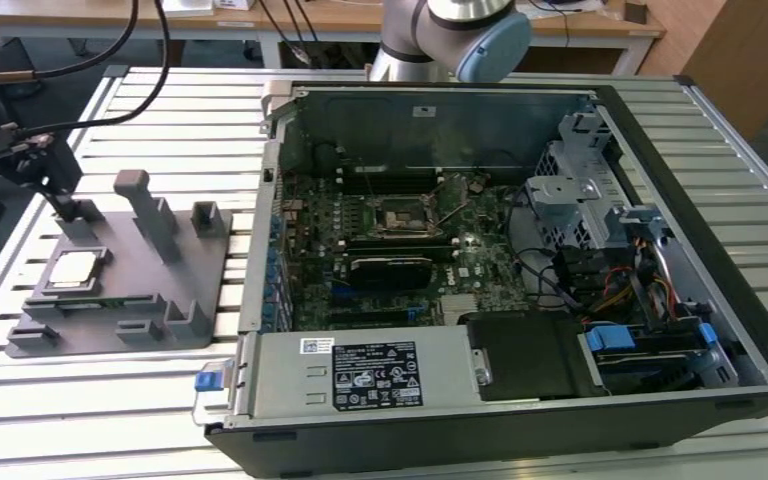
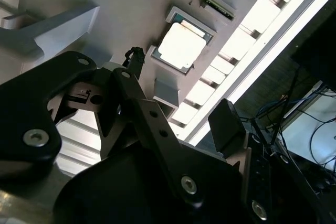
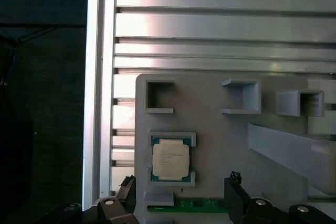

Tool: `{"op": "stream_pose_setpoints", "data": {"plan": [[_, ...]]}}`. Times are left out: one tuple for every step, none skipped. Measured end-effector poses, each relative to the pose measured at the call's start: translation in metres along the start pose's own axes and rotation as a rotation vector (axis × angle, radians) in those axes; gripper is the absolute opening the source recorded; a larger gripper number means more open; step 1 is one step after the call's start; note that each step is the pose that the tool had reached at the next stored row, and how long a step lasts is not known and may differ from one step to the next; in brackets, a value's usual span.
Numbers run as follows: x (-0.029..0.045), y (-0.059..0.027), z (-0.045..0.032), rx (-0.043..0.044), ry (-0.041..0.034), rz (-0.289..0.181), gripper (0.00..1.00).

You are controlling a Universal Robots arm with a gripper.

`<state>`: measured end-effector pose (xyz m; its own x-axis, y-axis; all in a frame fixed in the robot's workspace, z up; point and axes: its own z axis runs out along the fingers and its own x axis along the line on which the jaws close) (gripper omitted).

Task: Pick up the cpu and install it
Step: 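Pick up the cpu and move it towards the insertion slot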

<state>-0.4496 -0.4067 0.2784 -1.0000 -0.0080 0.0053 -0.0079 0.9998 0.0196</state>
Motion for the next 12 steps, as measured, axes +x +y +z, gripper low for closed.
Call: {"op": "stream_pose_setpoints", "data": {"plan": [[0.0001, -0.0001, 0.0014, 0.0, 0.0, 0.0, 0.76], [0.0001, -0.0002, 0.0029, 0.0, 0.0001, -0.001, 0.76], [0.0001, -0.0006, 0.0046, 0.0001, 0.0001, -0.004, 0.76], [0.0, -0.0011, 0.0062, 0.0001, 0.0002, -0.011, 0.76], [0.0001, -0.0015, 0.0073, 0.0002, 0.0004, -0.019, 0.76], [0.0001, -0.0018, 0.0085, 0.0002, 0.0005, -0.026, 0.76], [0.0001, -0.002, 0.0098, 0.0001, 0.0005, -0.031, 0.76], [0.0001, -0.0021, 0.0109, 0.0002, 0.0006, -0.033, 0.76], [0.0001, -0.0021, 0.012, 0.0002, 0.0007, -0.033, 0.76], [0.0, -0.0022, 0.0129, 0.0002, 0.0007, -0.034, 0.76], [0.0001, -0.0022, 0.0138, 0.0002, 0.0006, -0.034, 0.76], [0.0001, -0.0022, 0.0146, 0.0002, 0.0007, -0.034, 0.76]]}}
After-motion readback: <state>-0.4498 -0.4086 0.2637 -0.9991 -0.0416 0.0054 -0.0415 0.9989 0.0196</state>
